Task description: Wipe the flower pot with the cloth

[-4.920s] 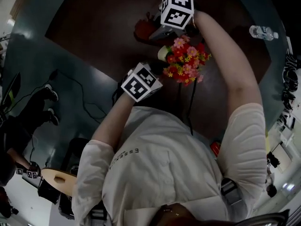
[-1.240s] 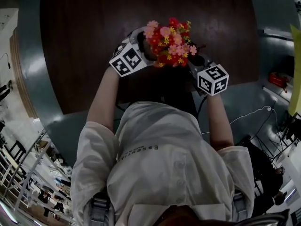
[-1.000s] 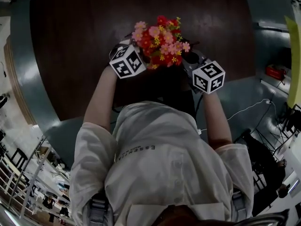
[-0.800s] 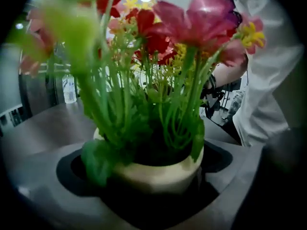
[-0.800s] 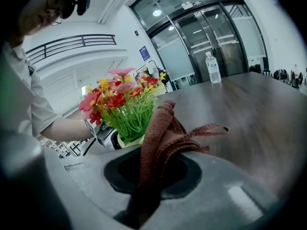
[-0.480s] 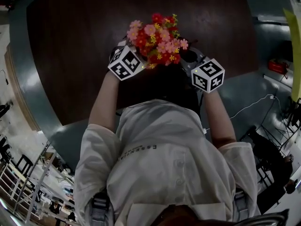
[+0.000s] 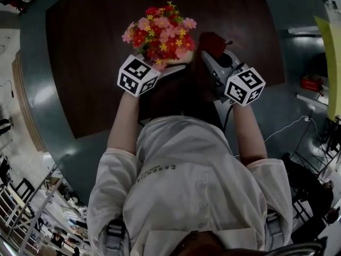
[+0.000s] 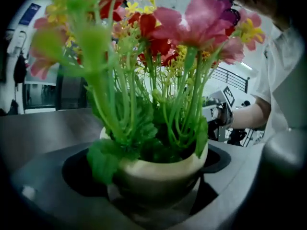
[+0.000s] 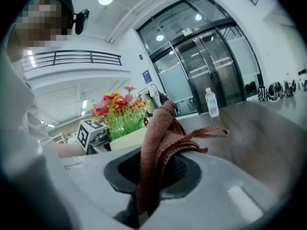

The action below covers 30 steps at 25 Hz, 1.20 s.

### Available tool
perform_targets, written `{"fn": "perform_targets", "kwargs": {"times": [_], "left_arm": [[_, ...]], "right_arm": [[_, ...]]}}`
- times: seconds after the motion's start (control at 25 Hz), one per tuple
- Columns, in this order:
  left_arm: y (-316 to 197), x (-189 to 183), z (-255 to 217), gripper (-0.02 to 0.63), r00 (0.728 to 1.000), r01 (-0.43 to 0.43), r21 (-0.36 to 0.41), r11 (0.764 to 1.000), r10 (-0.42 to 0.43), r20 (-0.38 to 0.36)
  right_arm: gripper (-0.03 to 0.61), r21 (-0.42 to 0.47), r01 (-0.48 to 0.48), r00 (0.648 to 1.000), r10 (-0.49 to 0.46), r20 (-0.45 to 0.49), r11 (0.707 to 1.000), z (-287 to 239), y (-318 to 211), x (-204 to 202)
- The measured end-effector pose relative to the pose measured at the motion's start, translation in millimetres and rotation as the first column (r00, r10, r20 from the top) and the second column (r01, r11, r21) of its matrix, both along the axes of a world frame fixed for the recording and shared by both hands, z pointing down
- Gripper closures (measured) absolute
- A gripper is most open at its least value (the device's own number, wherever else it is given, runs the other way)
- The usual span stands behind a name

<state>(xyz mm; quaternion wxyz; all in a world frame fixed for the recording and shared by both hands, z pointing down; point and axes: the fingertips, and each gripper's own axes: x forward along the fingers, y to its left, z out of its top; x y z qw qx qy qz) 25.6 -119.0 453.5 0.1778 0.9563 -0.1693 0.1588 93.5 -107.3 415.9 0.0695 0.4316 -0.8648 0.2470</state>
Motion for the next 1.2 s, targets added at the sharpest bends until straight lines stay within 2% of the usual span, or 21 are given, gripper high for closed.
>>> {"fn": "perform_targets", "kwargs": {"times": [0.12,0.24,0.4,0.56,0.8,0.96,1.08,1.2], "left_arm": [[-13.2,-13.4,-41.1,0.014,0.993,0.106,-0.053,0.993,-0.109,-0.054],[-24.6,-17.3,-79.5,0.014,0.982,0.153,-0.044,0.987,-0.157,-0.105],[-36.0,-14.0,-113.9,0.014,0.982,0.166,0.017,0.986,-0.163,-0.094],[-39.2,-12.8,-132.7,0.014,0.982,0.157,0.006,0.988,-0.156,-0.109],[-38.3,-18.3,-147.4,0.014,0.983,0.157,0.035,0.987,-0.152,-0.099],[-33.6,-23.8,-148.9,0.014,0.985,0.146,0.063,0.987,-0.139,-0.102],[-36.7,-31.6,-157.5,0.014,0.98,0.161,0.089,0.983,-0.149,-0.129],[-39.5,-39.6,-164.3,0.014,0.979,0.168,0.111,0.979,-0.154,-0.13]], "right_arm": [[0.526,0.045,-0.031,0.998,0.034,-0.06,0.998,-18.4,-8.7,-1.4],[0.526,0.06,0.0,0.994,0.006,-0.112,0.998,-24.1,-13.2,-19.6],[0.526,0.154,0.048,0.991,-0.028,-0.132,0.987,-46.6,-24.4,-42.4],[0.526,0.224,0.15,0.978,-0.111,-0.177,0.963,-57.3,-15.1,-70.7],[0.526,0.24,0.328,0.935,-0.279,-0.216,0.914,-54.9,12.2,-125.6],[0.526,0.218,0.432,0.89,-0.375,-0.258,0.875,-39.9,30.5,-146.9],[0.526,0.176,0.411,0.889,-0.351,-0.295,0.894,-23.9,24.3,-136.9],[0.526,0.168,0.283,0.93,-0.228,-0.288,0.944,-29.3,-1.8,-110.2]]}}
